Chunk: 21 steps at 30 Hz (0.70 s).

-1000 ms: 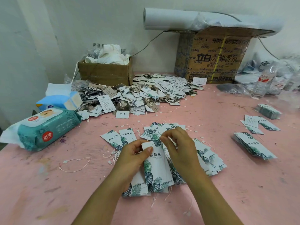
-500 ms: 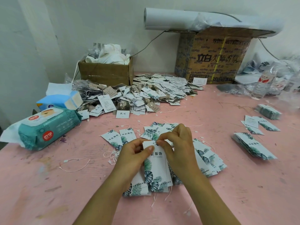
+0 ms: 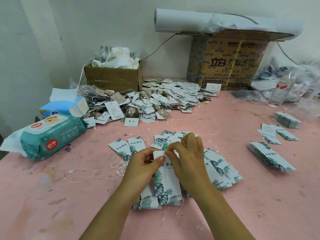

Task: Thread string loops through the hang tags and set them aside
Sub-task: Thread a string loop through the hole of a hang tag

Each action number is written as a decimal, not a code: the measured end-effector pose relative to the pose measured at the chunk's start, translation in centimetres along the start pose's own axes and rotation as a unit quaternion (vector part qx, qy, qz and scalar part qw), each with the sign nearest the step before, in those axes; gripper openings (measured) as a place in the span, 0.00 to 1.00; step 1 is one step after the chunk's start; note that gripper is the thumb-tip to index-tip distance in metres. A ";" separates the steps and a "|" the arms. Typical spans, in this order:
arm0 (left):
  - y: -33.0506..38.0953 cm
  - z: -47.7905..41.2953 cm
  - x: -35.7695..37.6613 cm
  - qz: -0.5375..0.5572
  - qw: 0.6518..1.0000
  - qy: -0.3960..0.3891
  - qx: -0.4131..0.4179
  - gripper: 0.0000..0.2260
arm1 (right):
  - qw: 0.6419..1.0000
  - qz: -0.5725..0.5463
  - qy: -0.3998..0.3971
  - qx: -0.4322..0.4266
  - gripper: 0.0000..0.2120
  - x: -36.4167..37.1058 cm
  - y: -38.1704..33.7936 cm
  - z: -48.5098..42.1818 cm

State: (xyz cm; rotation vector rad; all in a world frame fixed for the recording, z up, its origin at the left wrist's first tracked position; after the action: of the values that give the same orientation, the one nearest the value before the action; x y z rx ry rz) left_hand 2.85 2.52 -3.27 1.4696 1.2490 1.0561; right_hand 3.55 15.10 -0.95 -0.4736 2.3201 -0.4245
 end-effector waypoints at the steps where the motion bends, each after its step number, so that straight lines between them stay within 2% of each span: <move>1: 0.0 0.0 0.0 -0.005 1.000 0.002 0.002 0.08 | 1.000 0.009 0.002 -0.007 0.05 0.0 0.0 0.0; 6: 0.3 0.1 0.1 -0.033 0.999 0.002 0.020 0.08 | 0.997 0.059 0.018 -0.036 0.05 0.2 -0.2 0.2; 10: 0.4 0.1 0.1 -0.047 0.999 -0.010 0.023 0.07 | 0.999 0.041 0.005 -0.015 0.05 0.3 -0.2 0.2; 15: 0.1 -0.1 0.1 0.089 0.994 0.020 -0.060 0.10 | 0.998 -0.048 -0.024 0.040 0.06 0.3 0.2 0.2; 21: 0.0 -0.3 -0.1 0.192 0.979 -0.024 -0.068 0.12 | 0.980 -0.166 -0.058 0.093 0.04 0.5 0.6 0.1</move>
State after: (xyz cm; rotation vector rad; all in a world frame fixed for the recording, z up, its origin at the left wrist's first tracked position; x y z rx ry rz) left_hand 2.54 2.42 -3.16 1.6556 0.8579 1.3218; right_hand 3.20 15.41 -1.57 -0.7756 2.0676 -0.7456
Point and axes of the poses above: each hand's wrist, its own z-axis away from the middle knuckle, its own x-axis out of the palm, y = z × x, the point moved 3 cm from there along -z, towards the middle knuckle, and after that the axes turned 11 degrees about x, right-handed, at the moved point
